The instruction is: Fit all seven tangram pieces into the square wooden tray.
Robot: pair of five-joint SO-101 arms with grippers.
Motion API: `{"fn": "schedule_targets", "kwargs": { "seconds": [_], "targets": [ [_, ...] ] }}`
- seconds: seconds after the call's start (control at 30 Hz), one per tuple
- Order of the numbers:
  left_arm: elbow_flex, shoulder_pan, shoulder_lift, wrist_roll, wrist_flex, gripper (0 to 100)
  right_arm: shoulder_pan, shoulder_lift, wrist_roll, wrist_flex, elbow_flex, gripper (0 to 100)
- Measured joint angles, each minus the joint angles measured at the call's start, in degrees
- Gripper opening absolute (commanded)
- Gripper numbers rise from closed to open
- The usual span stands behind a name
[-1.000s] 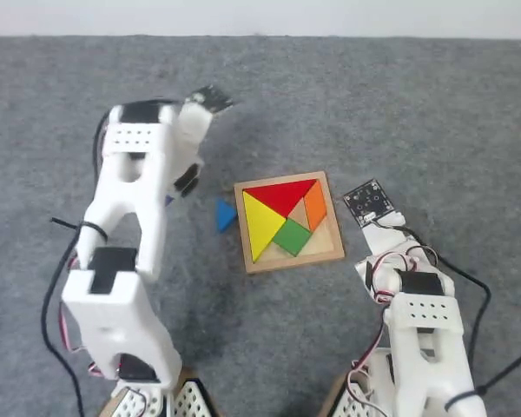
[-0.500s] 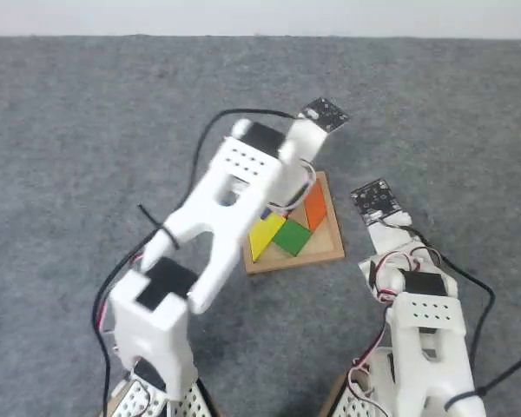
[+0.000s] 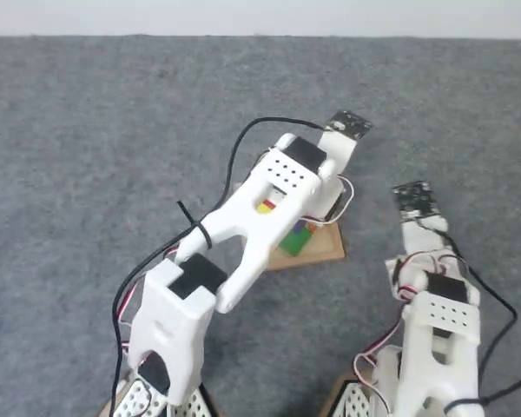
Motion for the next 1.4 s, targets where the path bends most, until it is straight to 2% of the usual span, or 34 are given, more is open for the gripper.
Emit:
{"fn": "schedule_targets", "kwargs": {
  "seconds": [0.13,0.5,0.67,0.9,1.4],
  "targets": [
    [-0.4,0.1,2.2,0.5,0.2,6,2.9,0.0,-0.1,0.0,0.0,22.6],
    [-0.4,0.1,5.7,0.1,0.2,14,3.2,0.0,-0.1,0.0,0.0,22.6],
    [-0.4,0.7,5.7,0.0,0.2,14,3.2,0.0,-0.1,0.0,0.0,22.6],
    [-2.5,5.6,5.7,0.0,1.6,14,3.2,0.0,-0.1,0.0,0.0,22.6],
    [-3.2,4.6,6.4,-0.1,2.7,14,2.4,0.0,-0.1,0.0,0.0,22.6]
  ]
}}
